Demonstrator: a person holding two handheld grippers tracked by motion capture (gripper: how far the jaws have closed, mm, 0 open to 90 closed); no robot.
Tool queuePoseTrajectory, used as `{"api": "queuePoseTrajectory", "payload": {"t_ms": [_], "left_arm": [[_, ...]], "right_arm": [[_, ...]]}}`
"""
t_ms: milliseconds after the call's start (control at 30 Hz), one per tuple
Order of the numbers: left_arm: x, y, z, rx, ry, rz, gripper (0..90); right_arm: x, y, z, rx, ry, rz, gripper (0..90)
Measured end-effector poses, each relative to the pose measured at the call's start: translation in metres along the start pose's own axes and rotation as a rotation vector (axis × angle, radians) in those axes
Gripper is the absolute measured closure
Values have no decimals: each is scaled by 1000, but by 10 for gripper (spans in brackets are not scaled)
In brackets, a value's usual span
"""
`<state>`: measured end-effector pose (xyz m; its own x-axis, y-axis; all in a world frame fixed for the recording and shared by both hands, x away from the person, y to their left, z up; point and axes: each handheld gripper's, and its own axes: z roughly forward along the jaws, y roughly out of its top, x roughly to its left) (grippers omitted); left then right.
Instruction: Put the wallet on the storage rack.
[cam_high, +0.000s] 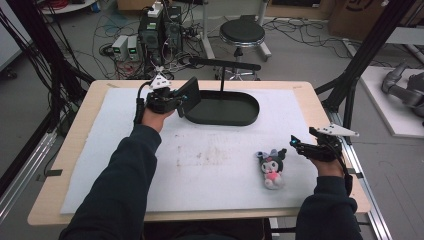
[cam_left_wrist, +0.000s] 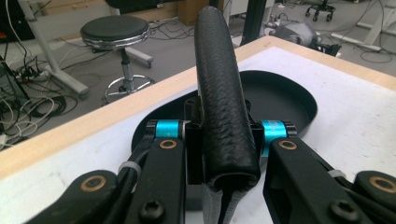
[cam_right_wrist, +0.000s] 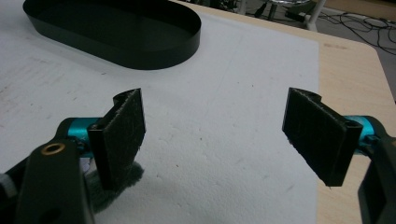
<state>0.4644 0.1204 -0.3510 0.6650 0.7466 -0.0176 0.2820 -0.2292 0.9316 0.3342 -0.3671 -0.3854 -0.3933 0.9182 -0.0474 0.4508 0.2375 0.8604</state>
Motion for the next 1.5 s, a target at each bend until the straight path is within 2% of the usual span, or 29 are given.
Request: {"api": "queuePoseTrajectory", "payload": {"t_ms": [67,133,200,367,500,667,733,867,933,1000,1067,1167,1267,1500], "left_arm": [[0,3,9,-3,3,5,768],[2,6,17,-7,-4,-15,768],[2,7,24,2,2,-9,768],[4,1,44,22,6,-19,768],[5,-5,56,35,41,-8,768],[10,-1,70,38,87,-17,768],[10,1,75,30,114,-3,769],[10,-4,85,65,138,8,769],[8,-6,88,77,143,24,769],[5,-8,93,87,179,56,769],[2,-10,97,98,191,67,768],[-6,-15,106,129,165,73,730],[-13,-15,110,136,140,40,579],[-26,-16,105,133,62,-9,480]], "right_arm": [[-1,-1,0,-2,0,7,217],[-1,-1,-1,0,0,10,217],[-1,-1,-1,-1,2,11,217],[-3,-1,-1,-3,3,12,217],[-3,-1,0,-5,6,20,217],[-1,-1,0,-4,9,18,217],[-2,-2,0,-5,7,20,217],[-4,-2,-2,-13,2,28,217],[-5,-3,-2,-12,2,34,217],[-6,-4,-3,-14,-1,37,217],[-6,-5,-3,-14,1,38,216],[-6,-4,-3,-16,1,37,217],[-6,-4,-3,-14,4,32,217],[-2,-3,-4,-15,8,26,217]]}}
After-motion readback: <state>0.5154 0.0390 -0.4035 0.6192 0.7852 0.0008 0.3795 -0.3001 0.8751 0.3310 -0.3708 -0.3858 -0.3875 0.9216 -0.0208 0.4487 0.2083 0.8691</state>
